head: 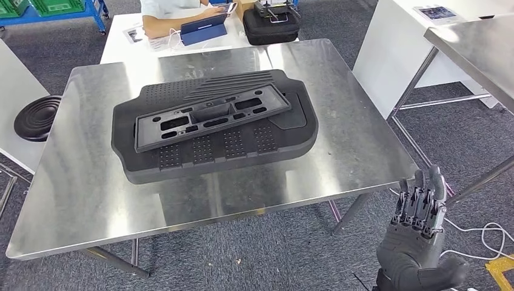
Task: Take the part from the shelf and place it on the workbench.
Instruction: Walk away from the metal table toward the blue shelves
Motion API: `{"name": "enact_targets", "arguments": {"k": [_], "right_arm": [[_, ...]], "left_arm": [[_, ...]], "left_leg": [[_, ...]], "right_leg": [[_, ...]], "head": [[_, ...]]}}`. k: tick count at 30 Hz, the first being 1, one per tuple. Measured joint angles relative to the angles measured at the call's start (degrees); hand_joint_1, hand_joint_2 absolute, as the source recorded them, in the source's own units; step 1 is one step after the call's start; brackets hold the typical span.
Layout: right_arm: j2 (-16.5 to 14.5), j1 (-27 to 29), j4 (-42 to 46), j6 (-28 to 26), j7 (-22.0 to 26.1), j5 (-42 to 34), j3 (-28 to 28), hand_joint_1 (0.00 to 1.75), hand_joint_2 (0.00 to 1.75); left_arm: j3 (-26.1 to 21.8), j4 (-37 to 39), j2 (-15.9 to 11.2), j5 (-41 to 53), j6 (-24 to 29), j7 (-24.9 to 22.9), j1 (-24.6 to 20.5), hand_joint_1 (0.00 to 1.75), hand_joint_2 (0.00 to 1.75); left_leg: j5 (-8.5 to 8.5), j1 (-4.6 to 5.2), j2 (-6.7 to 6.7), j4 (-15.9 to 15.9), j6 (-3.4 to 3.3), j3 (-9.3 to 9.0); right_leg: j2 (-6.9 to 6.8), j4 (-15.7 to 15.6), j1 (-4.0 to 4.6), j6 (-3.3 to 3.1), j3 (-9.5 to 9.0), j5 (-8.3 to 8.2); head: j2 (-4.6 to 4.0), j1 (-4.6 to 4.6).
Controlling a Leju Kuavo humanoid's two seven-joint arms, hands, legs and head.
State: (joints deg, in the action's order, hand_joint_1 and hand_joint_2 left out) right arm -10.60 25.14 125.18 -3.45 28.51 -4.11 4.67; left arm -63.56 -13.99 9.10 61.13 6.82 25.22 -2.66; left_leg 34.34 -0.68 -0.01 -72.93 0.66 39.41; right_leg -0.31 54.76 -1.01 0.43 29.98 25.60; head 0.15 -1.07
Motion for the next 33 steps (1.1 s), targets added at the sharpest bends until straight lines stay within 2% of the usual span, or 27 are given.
{"name": "enact_targets", "arguments": {"k": [1, 2, 3, 4, 5, 6, 7, 9, 10, 11, 12, 14, 15, 16, 17, 18, 19, 21, 22, 23, 26, 27, 28, 29, 31, 32, 33], "right_arm": [[-0.02, 0.00, -0.08, 0.01, -0.01, 0.00, -0.02, 0.00, 0.00], [-0.03, 0.00, -0.15, 0.01, -0.01, 0.00, -0.05, 0.00, 0.00], [-0.07, 0.00, -0.20, 0.01, -0.01, 0.00, -0.08, 0.00, 0.00], [-0.10, -0.02, -0.22, 0.02, -0.02, 0.00, -0.11, 0.00, 0.00], [-0.16, -0.03, -0.24, 0.03, -0.05, 0.02, -0.15, 0.00, 0.00], [-0.21, -0.06, -0.25, 0.07, -0.09, 0.05, -0.17, 0.00, 0.00], [-0.25, -0.08, -0.26, 0.13, -0.14, 0.08, -0.19, 0.00, 0.00], [-0.30, -0.07, -0.27, 0.21, -0.19, 0.13, -0.21, 0.00, 0.00], [-0.30, -0.05, -0.27, 0.22, -0.21, 0.12, -0.23, 0.00, 0.00], [-0.31, -0.05, -0.28, 0.22, -0.22, 0.12, -0.25, 0.00, 0.00], [-0.30, -0.06, -0.28, 0.22, -0.22, 0.13, -0.25, 0.00, 0.00], [-0.29, -0.08, -0.32, 0.22, -0.23, 0.12, -0.26, 0.00, 0.00], [-0.28, -0.09, -0.34, 0.22, -0.23, 0.11, -0.27, 0.00, 0.00], [-0.28, -0.08, -0.38, 0.22, -0.24, 0.11, -0.27, 0.00, 0.00], [-0.28, -0.09, -0.40, 0.22, -0.25, 0.11, -0.27, 0.00, 0.00], [-0.28, -0.09, -0.42, 0.22, -0.25, 0.11, -0.27, 0.00, 0.00], [-0.28, -0.11, -0.42, 0.22, -0.26, 0.10, -0.27, 0.00, 0.00], [-0.30, -0.18, -0.42, 0.22, -0.30, 0.07, -0.27, 0.00, 0.00], [-0.30, -0.20, -0.42, 0.22, -0.32, 0.05, -0.27, 0.00, 0.00], [-0.31, -0.18, -0.42, 0.22, -0.34, 0.04, -0.27, 0.00, 0.00], [-0.36, -0.06, -0.42, 0.22, -0.37, -0.01, -0.30, 0.00, 0.00], [-0.39, -0.08, -0.42, 0.22, -0.37, -0.01, -0.31, 0.00, 0.00], [-0.43, -0.09, -0.42, 0.22, -0.38, -0.03, -0.32, 0.00, 0.00], [-0.47, -0.08, -0.42, 0.22, -0.39, -0.03, -0.33, 0.00, 0.00], [-0.54, 0.02, -0.42, 0.22, -0.42, -0.04, -0.38, 0.00, 0.00], [-0.57, 0.08, -0.43, 0.23, -0.42, -0.04, -0.41, 0.00, 0.00], [-0.59, 0.13, -0.45, 0.24, -0.43, -0.07, -0.44, 0.00, 0.00]], "left_arm": [[-0.06, -0.01, -0.02, 0.00, 0.00, 0.00, 0.00, 0.00, 0.00], [-0.10, -0.01, -0.04, 0.00, 0.00, 0.00, -0.01, 0.00, 0.00], [-0.14, -0.01, -0.06, 0.00, 0.00, 0.00, -0.03, 0.00, 0.00], [-0.17, 0.01, 0.00, 0.00, -0.01, -0.01, -0.08, 0.00, 0.00], [-0.21, 0.02, 0.04, 0.00, -0.01, -0.02, -0.14, 0.00, 0.00], [-0.27, 0.03, 0.08, 0.00, 0.00, -0.03, -0.19, 0.00, 0.00], [-0.33, 0.03, 0.12, 0.00, 0.01, -0.06, -0.23, 0.00, 0.00], [-0.43, 0.02, 0.05, 0.00, 0.04, -0.09, -0.27, 0.00, 0.00], [-0.44, 0.02, 0.05, 0.01, 0.04, -0.11, -0.31, 0.00, 0.00], [-0.45, 0.02, 0.05, 0.01, 0.04, -0.12, -0.34, 0.00, 0.00], [-0.45, 0.02, 0.04, 0.02, 0.04, -0.13, -0.38, 0.00, 0.00], [-0.45, 0.02, 0.02, 0.03, 0.04, -0.13, -0.39, 0.00, 0.00], [-0.45, 0.02, 0.01, 0.04, 0.04, -0.13, -0.39, 0.00, 0.00], [-0.45, 0.02, 0.01, 0.05, 0.04, -0.13, -0.39, 0.00, 0.00], [-0.45, 0.02, 0.00, 0.07, 0.04, -0.13, -0.40, 0.00, 0.00], [-0.45, 0.02, 0.00, 0.08, 0.04, -0.13, -0.41, 0.00, 0.00], [-0.45, 0.02, 0.01, 0.09, 0.04, -0.13, -0.42, 0.00, 0.00], [-0.45, 0.02, 0.06, 0.11, 0.03, -0.10, -0.44, 0.00, 0.00], [-0.45, 0.02, 0.08, 0.13, 0.03, -0.08, -0.45, 0.00, 0.00], [-0.45, 0.02, 0.10, 0.15, 0.03, -0.04, -0.45, 0.00, 0.00], [-0.47, 0.02, 0.07, 0.27, 0.08, 0.02, -0.43, 0.00, 0.00], [-0.48, 0.02, 0.04, 0.31, 0.11, 0.02, -0.40, 0.00, 0.00], [-0.49, 0.02, 0.03, 0.33, 0.14, 0.02, -0.36, 0.00, 0.00], [-0.49, 0.02, 0.01, 0.38, 0.17, 0.02, -0.32, 0.00, 0.00], [-0.50, 0.02, -0.02, 0.44, 0.17, 0.02, -0.28, 0.00, 0.00], [-0.50, 0.02, -0.03, 0.46, 0.18, 0.02, -0.26, 0.00, 0.00], [-0.50, 0.02, -0.04, 0.48, 0.19, 0.02, -0.25, 0.00, 0.00]], "left_leg": [[-0.52, -0.22, 0.00, -0.63, 0.26, -0.74], [-1.91, -0.49, 0.01, 1.03, 0.53, -2.66], [-3.35, -0.80, 0.00, 4.54, 0.86, -5.45], [-3.89, -0.91, -0.17, 8.43, 1.15, -8.24], [-4.11, -0.93, -0.38, 11.49, 1.08, -10.19], [-3.81, -0.86, -0.59, 13.23, 0.87, -11.05], [-3.56, -0.64, -0.77, 13.61, 0.41, -10.97], [-4.28, -0.47, -0.65, 13.63, -0.91, -9.72], [-4.78, -0.39, -0.53, 13.69, -1.64, -9.10], [-5.38, -0.36, -0.38, 13.79, -2.33, -8.34], [-5.99, -0.33, -0.25, 13.81, -2.83, -7.62], [-7.24, -0.13, -0.06, 13.77, -3.21, -5.91], [-7.90, -0.01, 0.05, 13.75, -3.24, -5.03], [-8.50, 0.09, 0.15, 13.73, -3.23, -4.37], [-9.04, 0.18, 0.23, 13.72, -3.21, -3.80], [-9.59, 0.26, 0.27, 13.71, -3.16, -3.28], [-10.13, 0.32, 0.27, 13.71, -3.07, -2.87], [-11.20, 0.52, 0.19, 13.64, -2.72, -1.98], [-11.66, 0.58, 0.17, 13.69, -2.48, -1.79], [-12.08, 0.61, 0.18, 13.79, -2.24, -1.74], [-13.39, 0.42, 0.25, 14.39, -1.37, -1.79], [-13.35, 0.34, 0.20, 14.36, -1.05, -1.57], [-12.48, 0.32, 0.12, 13.90, -0.78, -1.23], [-10.63, 0.30, 0.02, 12.62, -0.59, -0.74], [-5.09, 0.13, -0.12, 7.48, -0.24, 0.48], [-2.79, 0.06, -0.15, 4.12, 0.00, 1.04], [-1.50, -0.04, -0.17, 1.10, 0.23, 1.32]], "right_leg": [[0.00, 0.26, -0.08, 0.22, 0.56, -0.38], [0.02, 0.65, -0.25, 0.49, 1.15, -0.68], [0.04, 1.21, -0.40, 0.75, 1.79, -0.89], [0.06, 1.80, -0.45, 1.03, 2.46, -1.04], [0.08, 2.37, -0.40, 1.30, 3.03, -1.20], [0.09, 2.82, -0.26, 1.60, 3.48, -1.40], [0.12, 2.98, -0.17, 2.02, 3.82, -1.70], [0.19, 3.04, -0.22, 2.98, 4.34, -2.20], [0.22, 3.46, -0.32, 3.22, 4.91, -1.71], [0.24, 4.90, -0.36, 3.18, 5.78, -0.34], [0.24, 7.55, -0.41, 2.88, 6.98, 1.86], [0.25, 15.14, -0.33, 2.50, 9.39, 6.50], [0.25, 18.22, -0.31, 2.67, 9.90, 7.64], [0.24, 19.80, -0.29, 3.02, 9.68, 7.81], [0.24, 19.72, -0.25, 3.41, 8.70, 7.19], [0.24, 17.82, -0.16, 3.74, 6.81, 6.06], [0.24, 14.48, -0.02, 3.80, 4.15, 5.04], [0.20, 5.64, 0.45, 3.06, -2.27, 4.69], [0.18, 2.53, 0.67, 2.60, -4.46, 5.01], [0.16, 0.76, 0.85, 2.22, -5.42, 5.36], [0.18, 0.35, 1.03, 1.50, -4.50, 4.61], [0.12, 0.21, 0.79, 1.10, -4.14, 4.11], [0.06, 0.06, 0.53, 0.59, -3.65, 3.48], [0.00, -0.10, 0.22, 0.16, -3.10, 2.82], [-0.05, -0.08, 0.08, -0.42, -1.90, 1.70], [-0.08, -0.04, 0.10, -0.48, -1.23, 1.14], [-0.12, 0.01, 0.11, -0.43, -0.63, 0.57]], "head": [[0.00, -0.01], [0.00, -0.01], [0.00, -0.01], [0.00, -0.09], [0.00, -0.16], [0.00, -0.23], [0.00, -0.27], [0.00, -0.27], [0.00, -0.26], [0.00, -0.22], [0.00, -0.14], [0.00, -0.02], [0.00, -0.02], [0.00, -0.02], [0.00, -0.02], [0.00, -0.02], [0.00, -0.01], [0.00, 0.01], [0.00, -0.09], [0.00, -0.14], [0.00, -0.04], [0.00, -0.01], [0.00, -0.07], [0.00, -0.18], [0.00, -0.29], [0.00, -0.32], [0.00, -0.30]]}}
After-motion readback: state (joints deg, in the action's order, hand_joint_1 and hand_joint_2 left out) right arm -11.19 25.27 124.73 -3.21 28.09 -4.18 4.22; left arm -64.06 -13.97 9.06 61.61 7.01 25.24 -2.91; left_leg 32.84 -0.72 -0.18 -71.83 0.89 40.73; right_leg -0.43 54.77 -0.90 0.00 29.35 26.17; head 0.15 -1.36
